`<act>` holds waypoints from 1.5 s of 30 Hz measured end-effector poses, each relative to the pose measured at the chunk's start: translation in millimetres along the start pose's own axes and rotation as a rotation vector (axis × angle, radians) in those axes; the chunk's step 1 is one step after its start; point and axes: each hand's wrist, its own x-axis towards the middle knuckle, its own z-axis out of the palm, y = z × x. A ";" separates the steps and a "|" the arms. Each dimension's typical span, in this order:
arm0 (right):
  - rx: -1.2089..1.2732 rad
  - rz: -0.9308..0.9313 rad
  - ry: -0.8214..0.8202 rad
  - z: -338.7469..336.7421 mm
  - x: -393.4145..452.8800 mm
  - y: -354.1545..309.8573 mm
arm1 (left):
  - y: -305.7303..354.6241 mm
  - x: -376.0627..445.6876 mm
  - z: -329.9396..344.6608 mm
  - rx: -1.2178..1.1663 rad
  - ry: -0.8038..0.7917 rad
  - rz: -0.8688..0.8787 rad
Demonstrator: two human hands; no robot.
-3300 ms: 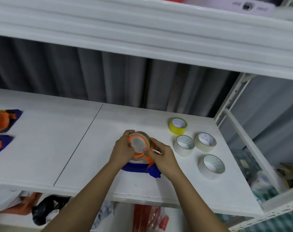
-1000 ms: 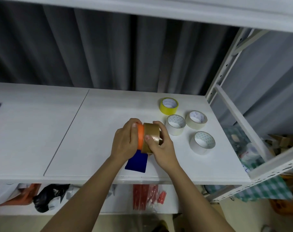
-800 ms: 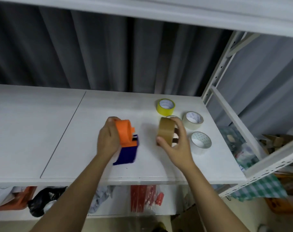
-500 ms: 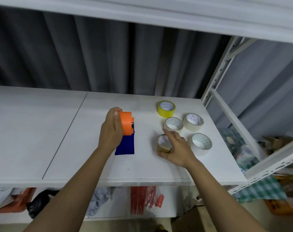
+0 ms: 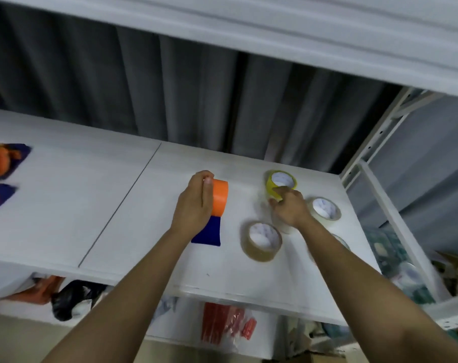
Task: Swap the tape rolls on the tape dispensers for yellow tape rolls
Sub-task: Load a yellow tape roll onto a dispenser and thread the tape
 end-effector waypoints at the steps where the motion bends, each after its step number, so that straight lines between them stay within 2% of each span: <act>1: -0.006 0.018 -0.033 0.2 11.9 1.2 | 1.1 1.4 -0.5 0.003 -0.004 0.003; 5: -0.129 0.103 -0.249 1.8 50.4 4.0 | 5.4 3.5 -5.4 0.100 0.055 0.059; 9: -0.174 0.233 -0.323 -3.1 65.4 2.3 | 10.6 6.8 -10.6 0.128 0.101 0.077; 13: -0.317 0.207 -0.436 -0.9 71.7 -4.5 | 14.0 8.3 -9.3 0.130 0.151 0.069; 16: -0.334 0.084 -0.327 8.3 70.6 -8.8 | 12.3 8.1 -3.6 0.143 0.177 0.042; 20: -0.348 -0.232 -0.138 24.2 57.7 -28.4 | 10.5 5.0 5.6 0.135 0.232 0.034; 24: -0.011 -0.366 -0.237 35.4 39.7 -42.8 | 5.5 -2.2 7.8 0.149 0.325 0.052; 26: 0.077 -0.404 -0.292 40.1 33.5 -46.2 | 1.9 -7.9 4.5 0.154 0.377 0.050; 28: 0.106 -0.443 -0.258 46.3 31.9 -48.2 | -1.7 -14.2 -0.1 0.148 0.412 0.025; 30: 0.034 -0.410 -0.210 50.4 31.9 -51.3 | -5.3 -19.6 -4.9 0.152 0.422 0.011; 35: -0.108 -0.207 -0.428 62.9 26.6 -66.3 | -12.9 -28.5 -18.9 0.168 0.422 -0.003; 41: -0.209 -0.290 -0.315 80.1 -1.5 -81.9 | -20.4 -36.7 -40.0 0.189 0.395 0.040; 45: -0.222 -0.293 -0.393 86.0 -19.9 -100.8 | -26.3 -38.6 -53.5 0.191 0.364 0.042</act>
